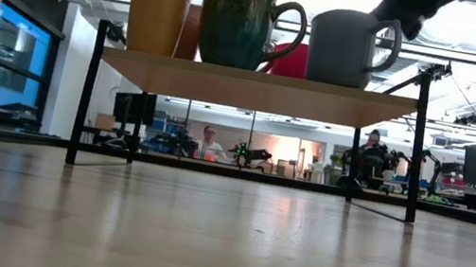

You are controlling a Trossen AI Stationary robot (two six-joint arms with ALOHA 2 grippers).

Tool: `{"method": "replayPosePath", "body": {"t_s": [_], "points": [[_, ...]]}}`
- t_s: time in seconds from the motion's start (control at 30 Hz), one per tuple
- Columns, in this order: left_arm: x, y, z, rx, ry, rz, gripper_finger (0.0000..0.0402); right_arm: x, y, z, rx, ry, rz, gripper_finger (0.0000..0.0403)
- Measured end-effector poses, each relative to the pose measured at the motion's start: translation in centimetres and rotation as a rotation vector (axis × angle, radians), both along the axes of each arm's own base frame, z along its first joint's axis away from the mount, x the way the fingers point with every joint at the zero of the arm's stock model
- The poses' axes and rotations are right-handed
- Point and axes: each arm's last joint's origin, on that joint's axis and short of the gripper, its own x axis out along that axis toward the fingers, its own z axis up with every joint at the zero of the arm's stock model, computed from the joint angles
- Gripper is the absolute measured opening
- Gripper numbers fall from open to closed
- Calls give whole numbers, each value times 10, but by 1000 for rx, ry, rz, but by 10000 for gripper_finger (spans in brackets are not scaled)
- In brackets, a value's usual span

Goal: Stack small to large cups/mugs on shelf
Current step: Put the gray mug on the shelf

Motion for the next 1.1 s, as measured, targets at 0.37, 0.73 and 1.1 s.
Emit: {"method": "replayPosePath", "body": {"t_s": [0.37,0.73,1.1], "points": [[-1,0,0,0,-1,0,223,-4,58,-4,371,181,512,0],[0,0,0,0,-2,-1,223,19,55,-35,199,353,284,0],[-1,0,0,0,-2,-1,223,22,43,-33,163,322,245,0]]}}
